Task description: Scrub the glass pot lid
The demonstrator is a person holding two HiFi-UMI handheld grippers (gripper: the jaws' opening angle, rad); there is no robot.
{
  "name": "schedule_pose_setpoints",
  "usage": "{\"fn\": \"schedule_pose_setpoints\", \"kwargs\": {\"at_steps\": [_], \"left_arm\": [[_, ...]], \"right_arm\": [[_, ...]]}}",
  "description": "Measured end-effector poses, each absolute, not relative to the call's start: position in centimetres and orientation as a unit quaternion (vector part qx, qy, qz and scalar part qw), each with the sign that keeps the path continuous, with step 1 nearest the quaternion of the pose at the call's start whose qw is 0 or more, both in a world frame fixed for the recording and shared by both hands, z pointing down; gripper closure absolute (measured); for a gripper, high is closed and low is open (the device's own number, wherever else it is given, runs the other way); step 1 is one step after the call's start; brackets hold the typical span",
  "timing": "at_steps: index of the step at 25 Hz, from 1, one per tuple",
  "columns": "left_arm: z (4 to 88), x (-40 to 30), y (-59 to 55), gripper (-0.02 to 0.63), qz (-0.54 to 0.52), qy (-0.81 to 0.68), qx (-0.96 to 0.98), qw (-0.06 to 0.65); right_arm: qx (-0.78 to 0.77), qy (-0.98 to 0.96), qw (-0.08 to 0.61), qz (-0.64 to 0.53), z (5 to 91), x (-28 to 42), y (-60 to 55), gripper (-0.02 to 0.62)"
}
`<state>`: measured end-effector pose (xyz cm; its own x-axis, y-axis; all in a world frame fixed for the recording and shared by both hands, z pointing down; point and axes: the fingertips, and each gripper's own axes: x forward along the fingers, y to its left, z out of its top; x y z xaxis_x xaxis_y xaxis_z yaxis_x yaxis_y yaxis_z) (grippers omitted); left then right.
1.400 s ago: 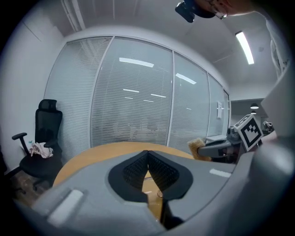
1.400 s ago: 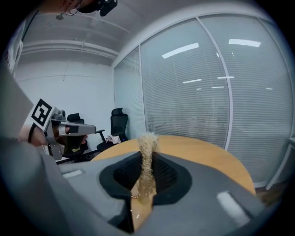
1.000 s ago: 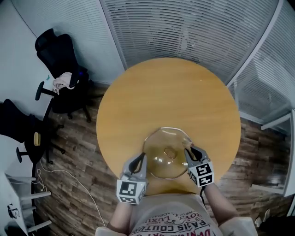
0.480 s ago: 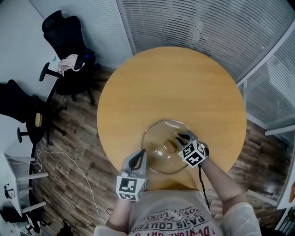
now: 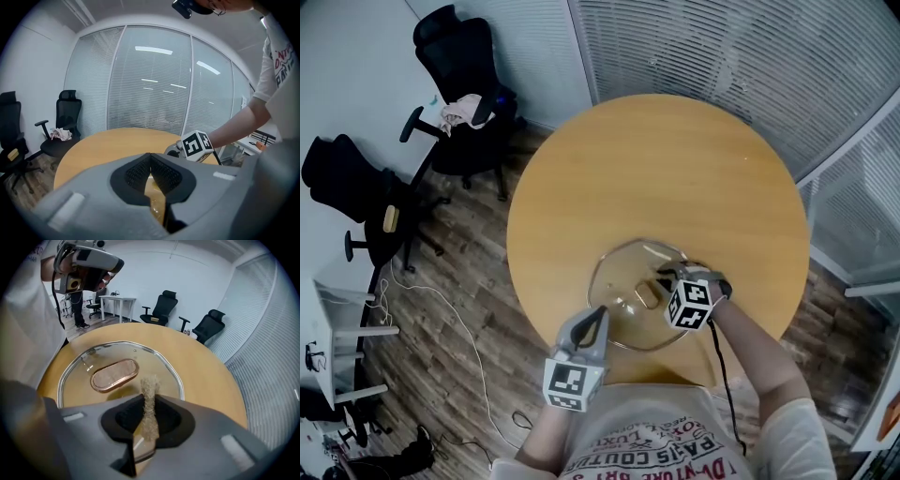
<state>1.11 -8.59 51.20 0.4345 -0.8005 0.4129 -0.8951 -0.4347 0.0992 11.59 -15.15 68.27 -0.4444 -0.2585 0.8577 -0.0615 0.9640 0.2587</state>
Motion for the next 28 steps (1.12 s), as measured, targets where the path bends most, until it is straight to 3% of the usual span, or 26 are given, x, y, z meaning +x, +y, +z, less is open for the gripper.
{"fn": "schedule_pose_setpoints", "kwargs": {"at_steps": [12,24,28], "left_arm": [[51.0,2.1,-6.6,0.598,0.157,-0.527,0.823,0.146],[48.7,1.2,-5.5,0.598,0.168,-0.478,0.856,0.105],[48.5,0.1,-5.1,0.598,0.156,-0.447,0.872,0.127]], "right_arm": [[0.108,-0.849,0.505,-0.111,68.4,13.2,-12.6,0.532],[0.174,-0.819,0.54,-0.087,68.3,14.0,-7.7,0.532],[0.206,-0.804,0.554,-0.061,68.2,12.8,-6.1,0.532]]}}
